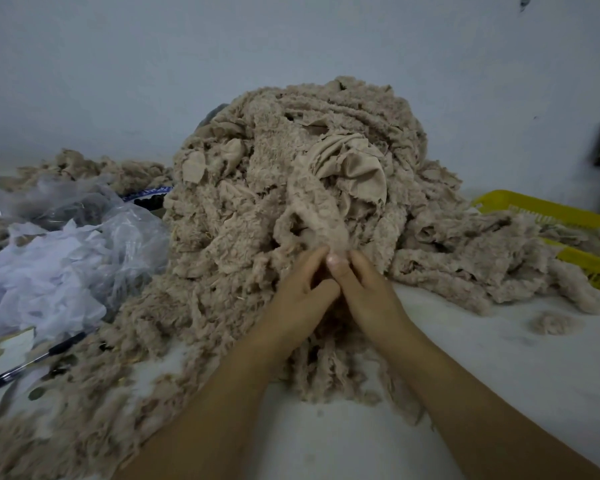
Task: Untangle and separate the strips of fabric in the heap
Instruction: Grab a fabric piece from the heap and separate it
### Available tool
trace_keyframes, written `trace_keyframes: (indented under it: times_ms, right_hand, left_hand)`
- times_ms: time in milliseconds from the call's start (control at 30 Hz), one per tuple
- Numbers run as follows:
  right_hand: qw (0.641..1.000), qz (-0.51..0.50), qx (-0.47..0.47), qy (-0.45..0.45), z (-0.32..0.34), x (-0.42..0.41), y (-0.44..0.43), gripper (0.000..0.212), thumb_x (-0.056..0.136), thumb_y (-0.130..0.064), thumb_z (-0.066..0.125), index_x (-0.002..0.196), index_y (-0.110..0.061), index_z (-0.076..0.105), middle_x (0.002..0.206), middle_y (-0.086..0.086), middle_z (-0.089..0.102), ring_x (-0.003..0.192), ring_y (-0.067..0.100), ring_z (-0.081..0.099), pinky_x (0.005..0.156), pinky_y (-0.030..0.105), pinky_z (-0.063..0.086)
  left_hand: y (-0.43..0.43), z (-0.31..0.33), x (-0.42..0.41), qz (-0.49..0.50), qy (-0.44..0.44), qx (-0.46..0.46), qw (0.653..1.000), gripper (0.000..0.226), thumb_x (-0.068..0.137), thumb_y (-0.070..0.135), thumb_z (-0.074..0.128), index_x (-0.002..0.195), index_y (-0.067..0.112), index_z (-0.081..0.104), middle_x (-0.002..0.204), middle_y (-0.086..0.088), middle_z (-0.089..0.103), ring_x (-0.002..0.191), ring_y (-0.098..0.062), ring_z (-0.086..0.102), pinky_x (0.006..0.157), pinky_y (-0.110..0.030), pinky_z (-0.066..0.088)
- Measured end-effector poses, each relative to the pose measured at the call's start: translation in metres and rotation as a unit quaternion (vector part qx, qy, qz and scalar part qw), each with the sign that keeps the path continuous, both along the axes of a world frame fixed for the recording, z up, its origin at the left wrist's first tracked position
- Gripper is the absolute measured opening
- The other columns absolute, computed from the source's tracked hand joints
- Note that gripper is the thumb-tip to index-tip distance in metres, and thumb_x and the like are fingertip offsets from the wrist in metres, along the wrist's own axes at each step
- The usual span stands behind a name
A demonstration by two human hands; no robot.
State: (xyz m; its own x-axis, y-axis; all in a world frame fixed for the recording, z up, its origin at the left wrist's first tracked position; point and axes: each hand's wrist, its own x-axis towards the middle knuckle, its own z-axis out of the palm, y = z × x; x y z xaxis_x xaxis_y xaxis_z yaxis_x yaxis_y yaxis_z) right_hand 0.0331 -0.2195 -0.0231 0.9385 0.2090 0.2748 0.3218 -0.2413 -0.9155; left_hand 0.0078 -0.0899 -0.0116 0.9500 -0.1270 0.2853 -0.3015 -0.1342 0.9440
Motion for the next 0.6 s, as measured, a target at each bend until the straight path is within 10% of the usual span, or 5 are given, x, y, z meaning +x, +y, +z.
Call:
trace_keyframes:
  times_ms: [100,300,467,600]
  right_hand:
    - [0.995,-0.03,0.065,0.063,0.001,0.006,-0.007,0.053,0.078,-0.074,0.051,0.081,-0.022,0.056,0.068,-0.018,0.064,0.069,-0.001,0.063,0.067,0.025,0.047]
    - [0.933,0.001,0.3,0.196,0.011,0.011,-0.011,0.035,0.102,-0.034,0.049,0.119,-0.008,0.066,0.113,0.01,0.073,0.109,0.025,0.067,0.102,0.045,0.049]
    - [0.918,0.06,0.333,0.206,0.014,0.003,-0.008,0.038,0.103,-0.033,0.045,0.119,-0.006,0.066,0.113,0.011,0.073,0.108,0.022,0.068,0.097,0.039,0.05]
    - [0.92,0.039,0.332,0.204,0.015,0.005,-0.008,0.039,0.101,-0.037,0.047,0.12,-0.008,0.065,0.115,0.008,0.072,0.11,0.02,0.068,0.101,0.04,0.048]
  left_hand:
    - [-0.005,-0.001,-0.001,-0.069,-0.008,-0.009,0.998,0.033,0.09,0.023,0.049,0.115,0.032,0.067,0.111,0.002,0.071,0.103,-0.015,0.068,0.086,-0.031,0.057]
    - [0.002,-0.002,0.006,0.124,-0.056,-0.064,0.989,0.018,0.1,0.028,0.053,0.097,0.031,0.07,0.076,0.013,0.071,0.066,-0.001,0.064,0.06,-0.015,0.049]
    - [0.008,-0.003,0.005,0.069,0.066,-0.063,0.994,0.019,0.087,0.065,0.055,0.091,0.05,0.066,0.091,0.033,0.069,0.087,0.015,0.063,0.067,-0.004,0.048]
    - [0.004,-0.003,0.006,0.076,0.066,-0.057,0.993,0.02,0.096,0.038,0.063,0.091,0.021,0.072,0.098,-0.006,0.074,0.092,-0.015,0.068,0.084,-0.035,0.056]
